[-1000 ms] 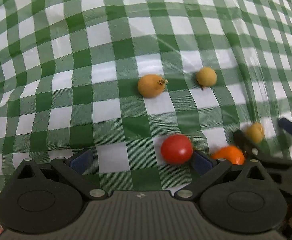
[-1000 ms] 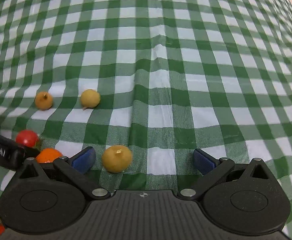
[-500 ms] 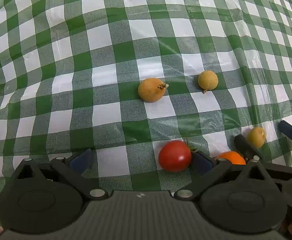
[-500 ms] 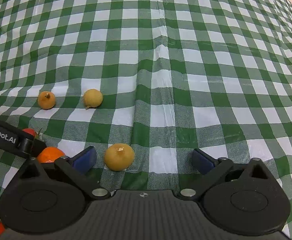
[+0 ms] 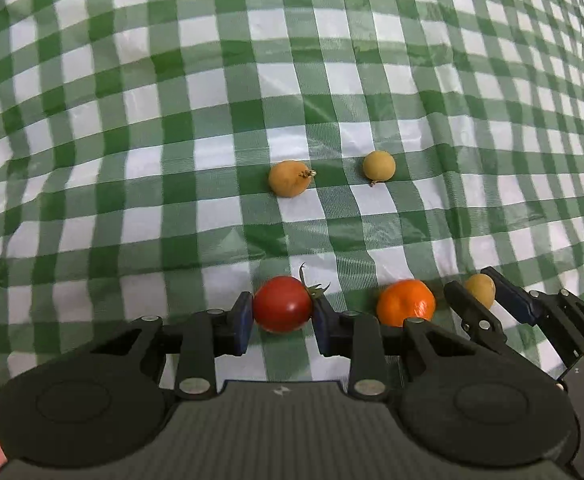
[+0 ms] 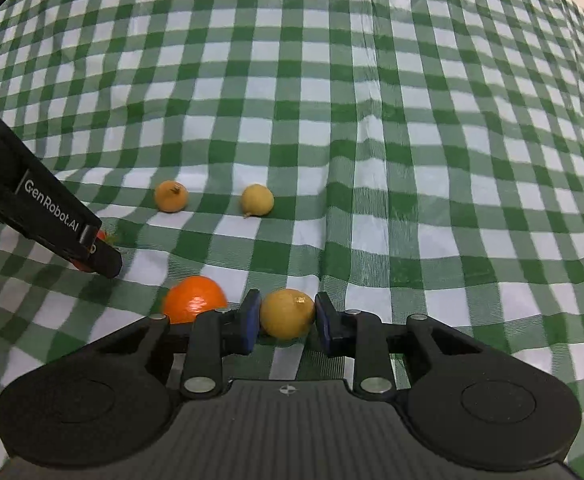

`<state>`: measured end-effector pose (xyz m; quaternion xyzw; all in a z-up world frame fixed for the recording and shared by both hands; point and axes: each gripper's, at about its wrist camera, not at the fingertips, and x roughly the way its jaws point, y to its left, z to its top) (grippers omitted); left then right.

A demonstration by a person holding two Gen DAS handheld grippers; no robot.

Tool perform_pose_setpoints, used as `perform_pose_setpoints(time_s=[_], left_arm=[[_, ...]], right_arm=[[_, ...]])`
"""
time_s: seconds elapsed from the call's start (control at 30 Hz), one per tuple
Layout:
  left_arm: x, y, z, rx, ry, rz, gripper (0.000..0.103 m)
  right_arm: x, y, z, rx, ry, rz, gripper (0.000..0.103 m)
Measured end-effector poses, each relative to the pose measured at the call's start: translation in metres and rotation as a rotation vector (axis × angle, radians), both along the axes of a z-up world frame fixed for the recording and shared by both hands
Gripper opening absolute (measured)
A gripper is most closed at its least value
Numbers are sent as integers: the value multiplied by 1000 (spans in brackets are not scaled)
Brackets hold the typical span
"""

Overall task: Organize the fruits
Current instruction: 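Carry the red tomato with the left tool while the right tool carries a yellow fruit to the plate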

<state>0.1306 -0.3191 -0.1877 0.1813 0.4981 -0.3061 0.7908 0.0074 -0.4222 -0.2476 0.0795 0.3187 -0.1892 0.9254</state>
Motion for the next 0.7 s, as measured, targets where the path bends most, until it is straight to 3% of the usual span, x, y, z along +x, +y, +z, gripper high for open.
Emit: perform_pose_setpoints(time_s=[0.23, 0.43, 0.7], left_arm=[[-32, 49, 45, -4, -37, 39, 35], [-73, 125, 91, -29, -15, 104, 35], [-133, 236, 138, -40, -57, 195, 35]], right_arm=[[-32, 35, 47, -27, -43, 15, 30], [-67, 90, 89, 47, -96, 66, 30], [-112, 176, 134, 101, -145, 191, 30]])
